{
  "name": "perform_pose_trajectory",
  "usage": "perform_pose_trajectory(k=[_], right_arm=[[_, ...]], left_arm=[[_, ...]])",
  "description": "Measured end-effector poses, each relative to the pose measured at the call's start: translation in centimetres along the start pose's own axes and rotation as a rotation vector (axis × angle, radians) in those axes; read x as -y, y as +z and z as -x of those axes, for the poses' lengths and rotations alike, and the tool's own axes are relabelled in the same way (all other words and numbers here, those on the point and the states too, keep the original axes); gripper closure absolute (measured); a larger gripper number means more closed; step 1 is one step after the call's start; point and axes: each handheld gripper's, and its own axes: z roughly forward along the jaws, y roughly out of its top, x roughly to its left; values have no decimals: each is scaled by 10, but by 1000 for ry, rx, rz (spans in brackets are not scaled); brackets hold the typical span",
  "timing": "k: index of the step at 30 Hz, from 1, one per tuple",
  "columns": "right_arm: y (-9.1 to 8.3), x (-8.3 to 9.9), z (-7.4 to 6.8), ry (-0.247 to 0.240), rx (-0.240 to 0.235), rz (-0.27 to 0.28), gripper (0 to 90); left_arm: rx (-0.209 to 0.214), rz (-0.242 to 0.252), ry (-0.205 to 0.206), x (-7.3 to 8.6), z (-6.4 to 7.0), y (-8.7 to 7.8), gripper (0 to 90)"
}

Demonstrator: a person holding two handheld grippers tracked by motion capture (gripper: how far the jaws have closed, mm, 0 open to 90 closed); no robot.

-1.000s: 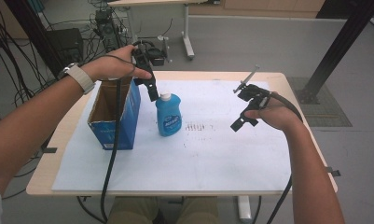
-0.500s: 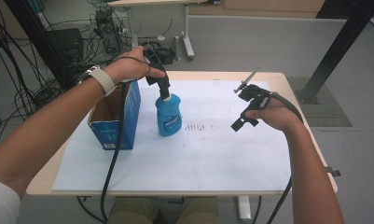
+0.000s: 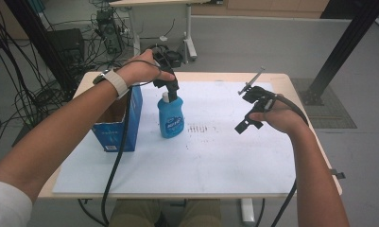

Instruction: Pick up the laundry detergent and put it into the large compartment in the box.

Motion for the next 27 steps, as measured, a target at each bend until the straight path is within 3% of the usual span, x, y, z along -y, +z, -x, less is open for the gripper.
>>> perform_pose_trajectory(k=[9, 27], right_arm=[[2, 2, 0, 4, -6, 3, 86], [3, 7, 1, 10, -7, 8, 86]], left_arm=[[-28, -8, -8, -6, 3, 7, 78], [-20, -21, -11, -11, 6, 25, 79]])
